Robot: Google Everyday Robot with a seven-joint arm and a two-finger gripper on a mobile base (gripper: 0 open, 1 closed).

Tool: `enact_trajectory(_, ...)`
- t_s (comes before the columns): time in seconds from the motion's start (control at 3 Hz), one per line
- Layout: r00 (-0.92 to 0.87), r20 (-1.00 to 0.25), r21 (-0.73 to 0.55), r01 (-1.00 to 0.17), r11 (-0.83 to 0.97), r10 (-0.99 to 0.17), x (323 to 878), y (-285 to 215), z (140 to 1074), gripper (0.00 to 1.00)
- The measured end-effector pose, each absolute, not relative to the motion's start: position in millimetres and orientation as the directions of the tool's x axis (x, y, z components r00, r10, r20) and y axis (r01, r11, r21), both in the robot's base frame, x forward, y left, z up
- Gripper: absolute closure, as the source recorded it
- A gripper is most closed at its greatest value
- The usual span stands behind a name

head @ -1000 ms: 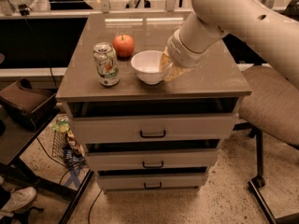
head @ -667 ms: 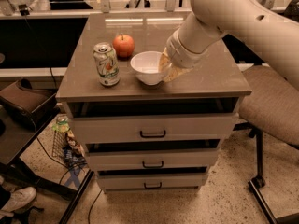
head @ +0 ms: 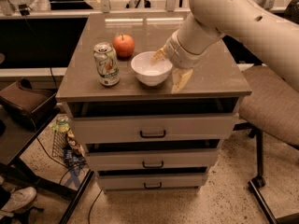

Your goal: Move white bowl near 7up can

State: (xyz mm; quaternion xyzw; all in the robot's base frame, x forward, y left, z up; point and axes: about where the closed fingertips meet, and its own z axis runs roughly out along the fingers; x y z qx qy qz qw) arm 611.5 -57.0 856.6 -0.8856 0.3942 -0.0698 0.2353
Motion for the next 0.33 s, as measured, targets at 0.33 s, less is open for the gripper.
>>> enact_trajectory(0.33, 0.681, -0.063, -0.470, -0.665, -0.580, -0.730, 611.3, -56.2, 855.5, 0.00)
